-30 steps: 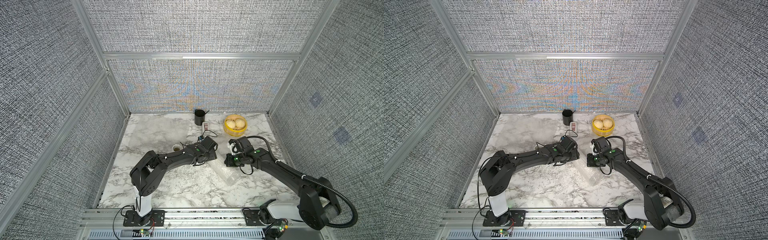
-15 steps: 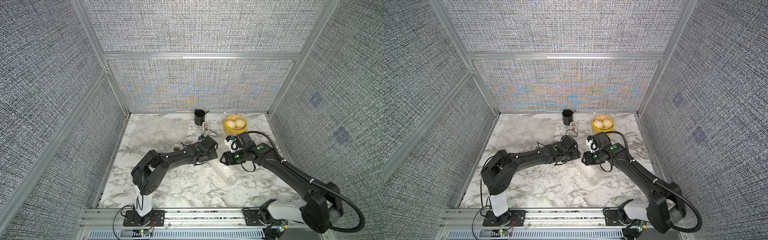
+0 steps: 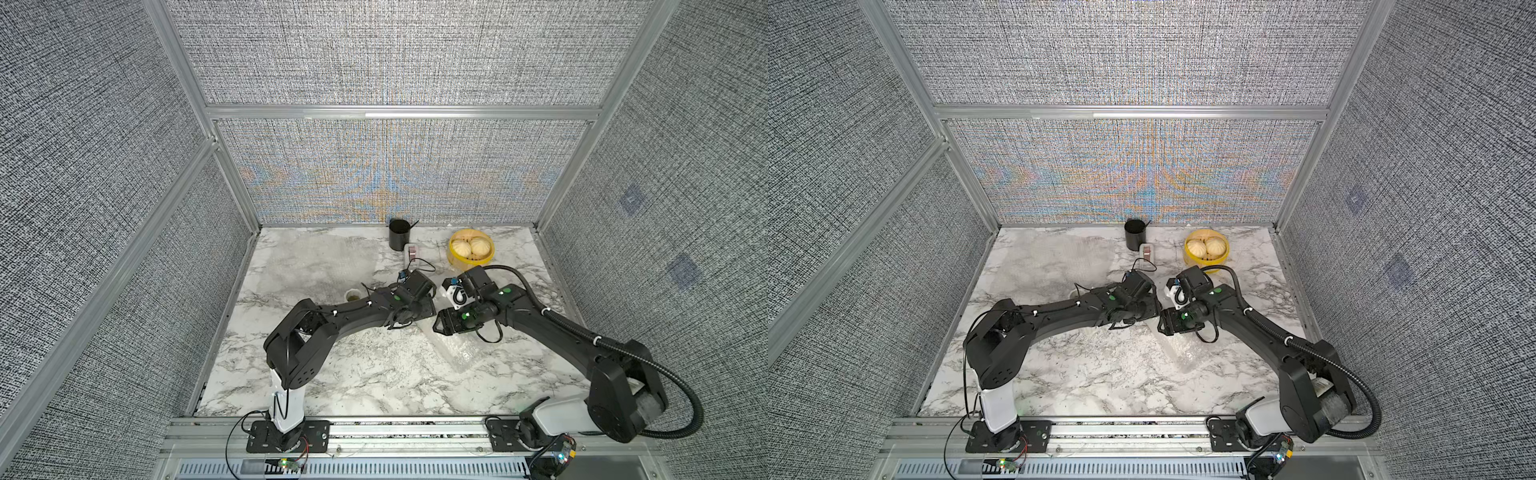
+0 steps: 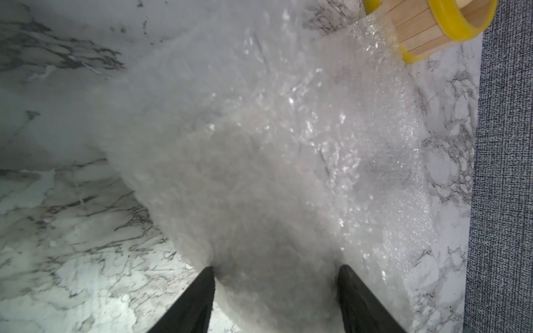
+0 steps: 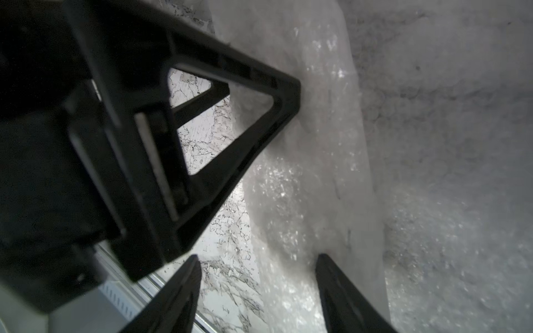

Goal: Wrap vases in bubble wrap
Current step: Wrap the vase in bubble wrap.

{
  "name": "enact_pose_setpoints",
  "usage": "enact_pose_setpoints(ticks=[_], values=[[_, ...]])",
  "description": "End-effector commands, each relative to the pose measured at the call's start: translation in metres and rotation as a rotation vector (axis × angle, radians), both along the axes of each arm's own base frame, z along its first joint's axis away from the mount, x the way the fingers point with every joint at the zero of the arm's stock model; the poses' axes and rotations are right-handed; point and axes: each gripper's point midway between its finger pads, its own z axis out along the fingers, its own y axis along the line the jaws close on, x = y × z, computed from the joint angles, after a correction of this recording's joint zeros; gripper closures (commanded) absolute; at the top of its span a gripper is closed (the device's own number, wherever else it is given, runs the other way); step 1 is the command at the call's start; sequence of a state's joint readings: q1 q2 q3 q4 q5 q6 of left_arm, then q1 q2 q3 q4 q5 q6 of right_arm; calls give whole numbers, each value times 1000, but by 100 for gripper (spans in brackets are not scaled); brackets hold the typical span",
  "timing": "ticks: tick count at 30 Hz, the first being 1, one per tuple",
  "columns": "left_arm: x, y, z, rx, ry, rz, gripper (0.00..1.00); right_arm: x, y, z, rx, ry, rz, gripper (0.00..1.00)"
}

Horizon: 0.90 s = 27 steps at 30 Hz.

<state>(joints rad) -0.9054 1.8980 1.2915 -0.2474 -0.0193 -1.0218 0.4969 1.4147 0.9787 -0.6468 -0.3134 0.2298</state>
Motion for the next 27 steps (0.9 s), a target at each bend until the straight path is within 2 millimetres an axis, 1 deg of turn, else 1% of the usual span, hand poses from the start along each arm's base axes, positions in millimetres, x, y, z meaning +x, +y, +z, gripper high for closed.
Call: enact_pose_setpoints(ticks=[1,5,8,11,13,16,21,25,27], values=[[-2,-1,-1,7,10,-20,33,-10,-20,-20,-110,43,-20,29],[4,-10,13,-20,-20,-51,33,-13,-23,-26,-125,56,-19,27],[7,-10,22,-34,-29,-55,33,-15,-27,-29,-145,54,-24,24],[4,-9,31,-55,-35,-60,33,-16,-29,-33,-156,64,-22,19],[2,-9,36,-66,-33,-72,33,-16,-30,-36,-165,76,-20,17],[-6,-13,38,-94,-3,-114,33,-16,-27,-38,-161,85,-13,16],[-15,-7,37,-105,21,-116,33,-21,-25,-46,-163,125,-15,16],[-22,-1,37,-100,36,-124,33,-28,-17,-46,-151,147,-24,15],[-26,0,36,-103,47,-131,32,-32,-9,-45,-122,164,-28,15]])
